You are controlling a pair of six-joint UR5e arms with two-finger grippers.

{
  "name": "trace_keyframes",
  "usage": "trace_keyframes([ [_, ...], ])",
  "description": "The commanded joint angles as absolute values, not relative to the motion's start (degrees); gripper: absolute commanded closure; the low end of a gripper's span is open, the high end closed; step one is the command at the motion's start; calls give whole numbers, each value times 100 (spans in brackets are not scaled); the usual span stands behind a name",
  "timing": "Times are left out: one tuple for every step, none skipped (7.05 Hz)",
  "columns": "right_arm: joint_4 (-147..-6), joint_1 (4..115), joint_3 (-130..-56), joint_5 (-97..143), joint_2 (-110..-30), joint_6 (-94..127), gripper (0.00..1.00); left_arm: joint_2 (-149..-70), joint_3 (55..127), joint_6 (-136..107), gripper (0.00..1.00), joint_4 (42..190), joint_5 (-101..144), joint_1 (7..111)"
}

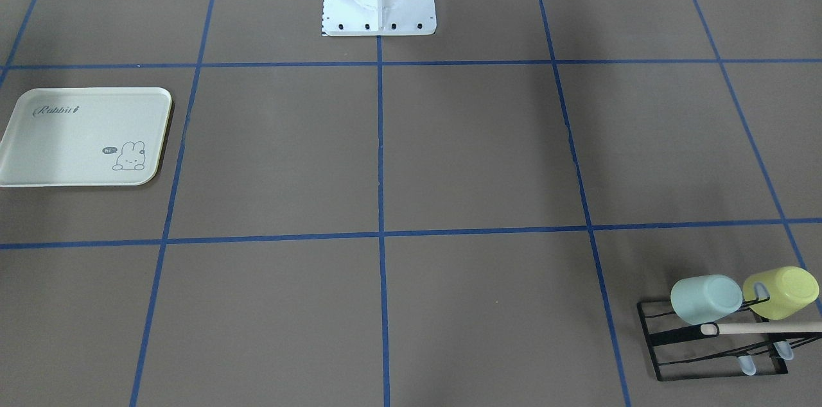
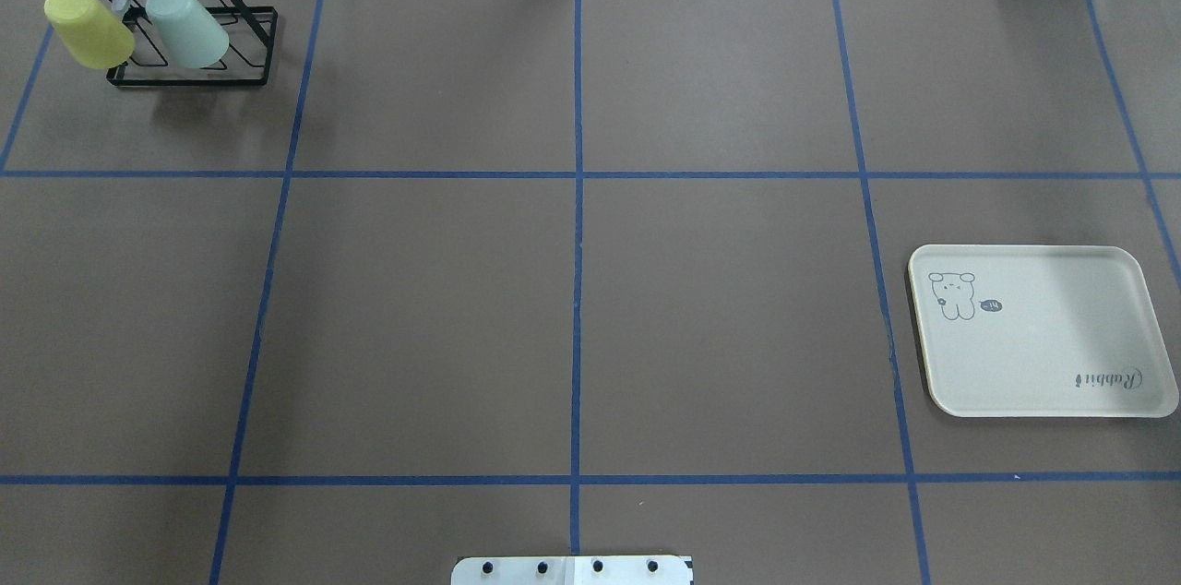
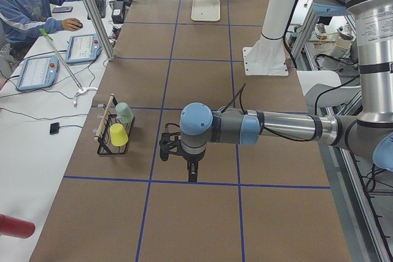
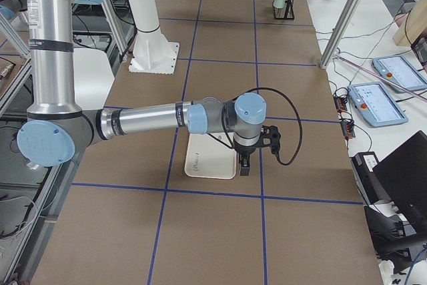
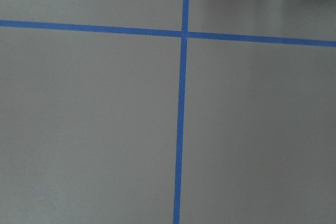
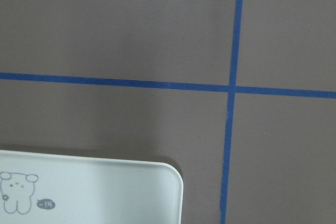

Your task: Left arm grabs green cup and hands to right arm on tray

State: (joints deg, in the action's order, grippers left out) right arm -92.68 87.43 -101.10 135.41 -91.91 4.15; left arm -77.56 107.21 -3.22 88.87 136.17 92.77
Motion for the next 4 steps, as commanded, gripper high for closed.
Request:
trace_keyframes([
  [-9132, 8798, -10177, 13614, -9255, 422, 0, -7656, 10836, -290, 0, 8981, 13605, 9255],
  [-9132, 8789, -10160, 13753, -9264, 431, 0, -7620, 10802, -273, 0, 9000, 13605, 9255],
  [-9123, 8789, -10169, 13755, -9264, 431, 0, -7533, 10828, -272, 0, 9026, 13623, 9255],
  [-9123, 8789, -10160, 13746, -9255, 448, 0, -7532, 10828, -281, 0, 9026, 13640, 9246],
])
